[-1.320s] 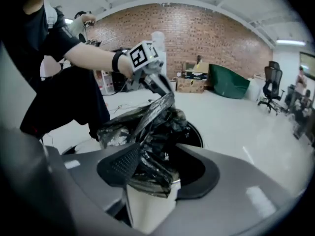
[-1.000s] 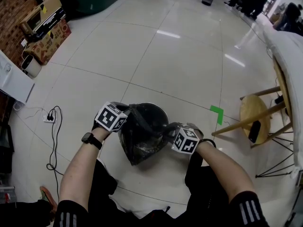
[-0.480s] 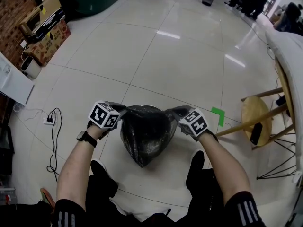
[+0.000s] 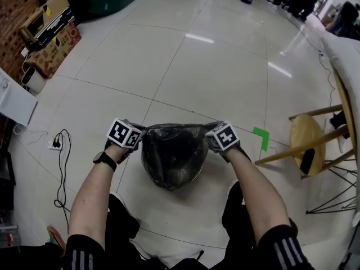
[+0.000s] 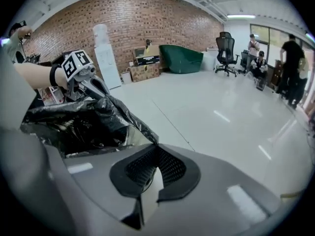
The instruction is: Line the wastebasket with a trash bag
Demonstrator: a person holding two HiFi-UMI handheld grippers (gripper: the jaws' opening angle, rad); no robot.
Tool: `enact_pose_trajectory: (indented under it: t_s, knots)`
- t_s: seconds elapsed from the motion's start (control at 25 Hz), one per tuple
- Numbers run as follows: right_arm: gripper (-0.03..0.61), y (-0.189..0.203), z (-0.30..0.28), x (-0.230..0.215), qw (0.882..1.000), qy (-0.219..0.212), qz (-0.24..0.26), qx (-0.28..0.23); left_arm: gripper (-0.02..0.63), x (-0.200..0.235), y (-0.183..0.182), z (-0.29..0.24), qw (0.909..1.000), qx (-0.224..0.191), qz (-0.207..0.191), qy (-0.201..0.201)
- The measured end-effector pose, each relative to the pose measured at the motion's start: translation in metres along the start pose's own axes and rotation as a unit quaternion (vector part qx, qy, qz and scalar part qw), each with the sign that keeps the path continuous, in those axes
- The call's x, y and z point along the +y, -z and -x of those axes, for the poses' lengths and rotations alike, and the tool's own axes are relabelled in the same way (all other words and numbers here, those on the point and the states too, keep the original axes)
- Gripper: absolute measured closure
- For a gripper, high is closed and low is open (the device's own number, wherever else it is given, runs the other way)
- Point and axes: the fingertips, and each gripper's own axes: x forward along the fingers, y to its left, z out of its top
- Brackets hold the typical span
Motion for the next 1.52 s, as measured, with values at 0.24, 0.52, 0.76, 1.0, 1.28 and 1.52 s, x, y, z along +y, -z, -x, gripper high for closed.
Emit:
enact_pose_trajectory:
  t_s: [0.24,0.52,0.76,1.0,1.28,1.52]
  knots:
    - [0.573,0.018,-0.022,0.006,1.0,-0.012,-0.012,0.025,0.588,0.004,0.024,-0.015,0.9994,0.028,0.01,0.014]
    - [0.572,0.039,-0.037,0.017,0.998,-0.032,-0.032,0.031,0.563,0.002,0.037,-0.028,0.9974,0.004,0.059,0.042]
    - [0.572,0.022,-0.039,-0.005,0.999,-0.002,-0.04,0.01,0.594,0.025,0.024,-0.026,0.9954,-0.028,0.091,0.011]
    - [0.572,0.045,-0.044,0.01,0.999,-0.018,-0.007,0.044,0.581,0.005,0.051,-0.035,0.9982,0.028,0.038,0.036]
    - [0.518,0.057,-0.041,0.014,0.998,-0.031,-0.043,0.018,0.473,0.007,0.058,-0.024,0.9979,0.005,0.053,0.038]
    - [0.417,0.047,-0.005,-0.002,0.998,-0.025,-0.055,-0.031,0.433,0.013,0.059,-0.008,0.998,-0.002,0.06,0.022]
